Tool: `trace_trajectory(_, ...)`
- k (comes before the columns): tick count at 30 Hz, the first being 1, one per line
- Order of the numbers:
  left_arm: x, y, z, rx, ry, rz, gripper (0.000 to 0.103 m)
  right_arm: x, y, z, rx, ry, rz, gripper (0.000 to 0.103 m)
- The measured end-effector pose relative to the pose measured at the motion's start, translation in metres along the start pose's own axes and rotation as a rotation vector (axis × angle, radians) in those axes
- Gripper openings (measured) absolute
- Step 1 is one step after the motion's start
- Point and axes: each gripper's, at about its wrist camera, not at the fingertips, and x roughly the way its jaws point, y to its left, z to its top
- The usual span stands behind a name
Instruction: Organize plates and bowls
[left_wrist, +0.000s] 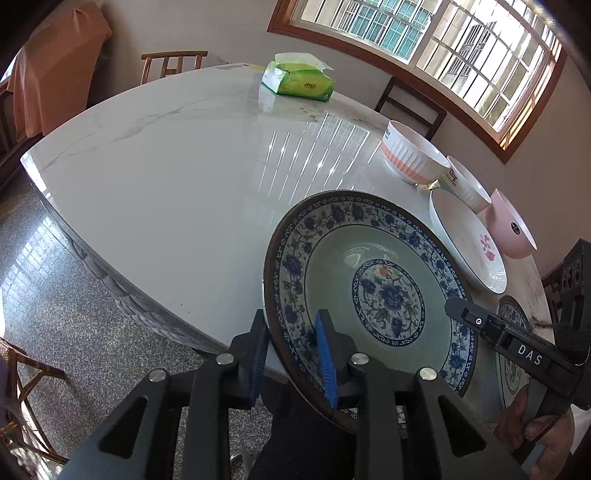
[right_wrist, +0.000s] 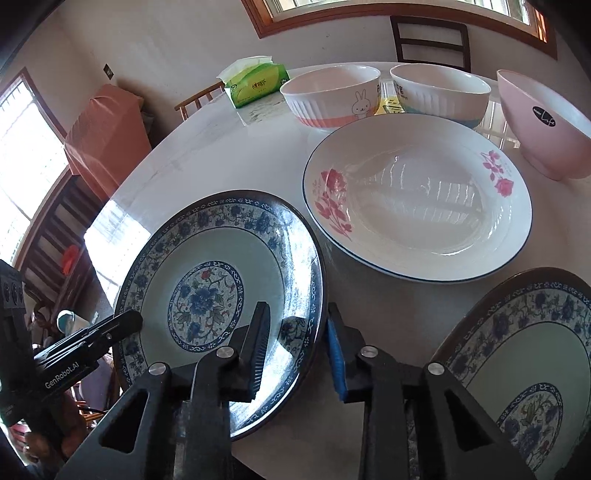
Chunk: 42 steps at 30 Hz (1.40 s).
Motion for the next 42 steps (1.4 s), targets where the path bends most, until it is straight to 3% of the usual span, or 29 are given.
trace_trajectory(25, 0.007, 0.057, 0.041, -0.137, -0.085, 0.067, 0.024, 0.038, 0.054, 0.029, -0.089, -0.032, 0.0, 0.027)
trace_trajectory(28, 0.003, 0.057, 0.039, -0.135, -0.112, 0.12, 0.035, 0.029, 0.051, 0.023, -0.079, -0.048, 0.018, 0.028)
trace_trajectory(30, -0.006, 0.058, 0.036, -0.133, -0.146, 0.158, 0.049, 0.007, 0.046, 0.018, -0.067, -0.107, 0.032, 0.03)
trace_trajectory(33, -0.025, 0.058, 0.03, -0.121, -0.186, 0.174, 0.057, -0.04, 0.029, 0.002, -0.035, -0.202, 0.082, 0.045)
trace_trajectory(37, -0.057, 0.034, 0.017, -0.05, -0.225, 0.035, 0.058, -0.106, -0.02, -0.032, 0.049, -0.285, 0.099, 0.053)
trace_trajectory(40, -0.055, -0.011, 0.01, 0.06, -0.083, -0.17, 0.059, -0.147, -0.07, -0.059, 0.126, -0.296, 0.023, 0.053)
trace_trajectory(42, -0.047, -0.047, 0.001, 0.131, -0.009, -0.24, 0.059, -0.167, -0.105, -0.075, 0.173, -0.294, -0.036, 0.054)
